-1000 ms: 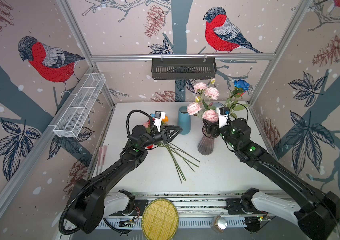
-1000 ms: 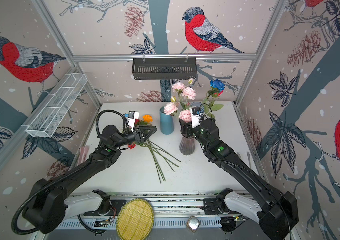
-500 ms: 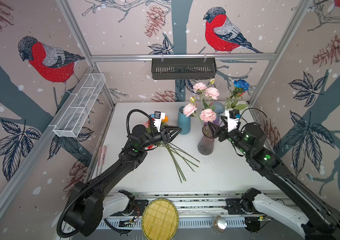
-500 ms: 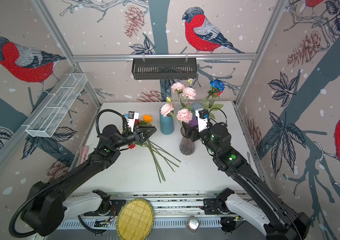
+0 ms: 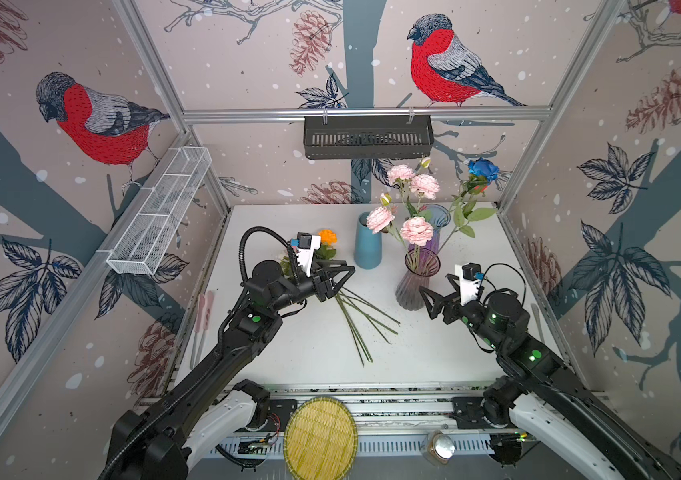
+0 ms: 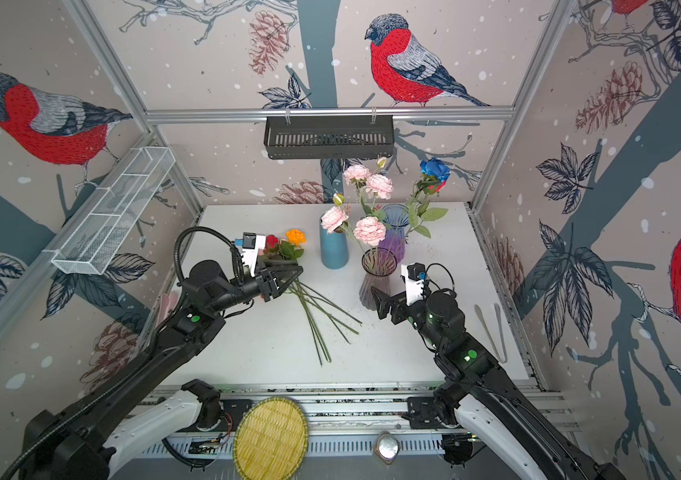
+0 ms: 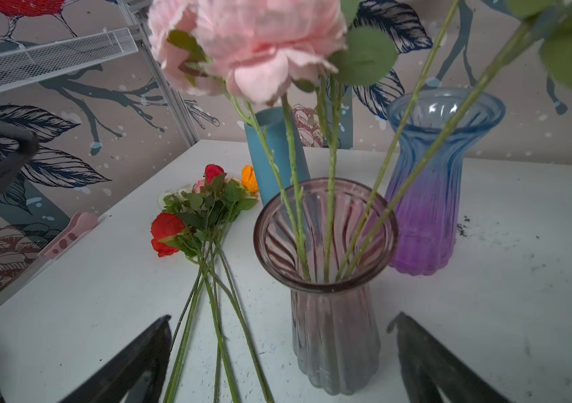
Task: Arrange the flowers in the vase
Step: 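Withdraw the right gripper from the vase while the left gripper moves back toward the bunch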
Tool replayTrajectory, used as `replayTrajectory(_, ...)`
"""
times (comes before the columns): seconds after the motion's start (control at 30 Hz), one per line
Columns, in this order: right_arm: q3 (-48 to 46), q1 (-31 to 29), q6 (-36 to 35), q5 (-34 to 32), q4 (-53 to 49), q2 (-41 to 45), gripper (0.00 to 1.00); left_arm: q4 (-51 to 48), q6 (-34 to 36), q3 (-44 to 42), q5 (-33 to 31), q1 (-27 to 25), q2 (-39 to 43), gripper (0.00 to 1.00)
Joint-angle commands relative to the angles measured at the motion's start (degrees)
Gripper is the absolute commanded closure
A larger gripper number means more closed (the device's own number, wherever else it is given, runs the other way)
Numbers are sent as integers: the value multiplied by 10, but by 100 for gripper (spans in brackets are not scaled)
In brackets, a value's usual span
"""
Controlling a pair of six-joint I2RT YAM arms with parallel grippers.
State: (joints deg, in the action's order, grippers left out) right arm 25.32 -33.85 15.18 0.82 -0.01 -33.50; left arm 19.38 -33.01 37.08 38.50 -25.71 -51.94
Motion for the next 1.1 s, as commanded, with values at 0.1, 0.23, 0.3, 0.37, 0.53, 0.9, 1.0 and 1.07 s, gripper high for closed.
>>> replayTrajectory(0.1,-86,-1,14,-7,177,-20,1,-195,97,-25,-95,1,134,25)
replayTrajectory(0.23,-132,0,-13,-25,298,-47,1,-293,104,-35,-189,0,227,2)
replayTrajectory(0.3,-141,0,-34,-17,344,-70,1,-338,86,-23,-271,-5,261,1)
replayTrajectory(0.37,-139,1,-47,-19,373,-100,1,-380,81,4,-317,-5,282,1)
replayTrajectory(0.53,-112,7,-62,-19,407,-181,1,-479,101,46,-357,-5,288,1)
replayTrajectory(0.9,-66,39,-70,3,478,-308,1,-452,100,11,-309,13,274,1)
replayTrajectory(1.0,-57,44,-82,14,480,-323,0,-451,100,10,-305,24,275,1)
replayTrajectory(1.07,-56,46,-89,19,487,-329,3,-448,102,8,-300,34,277,1)
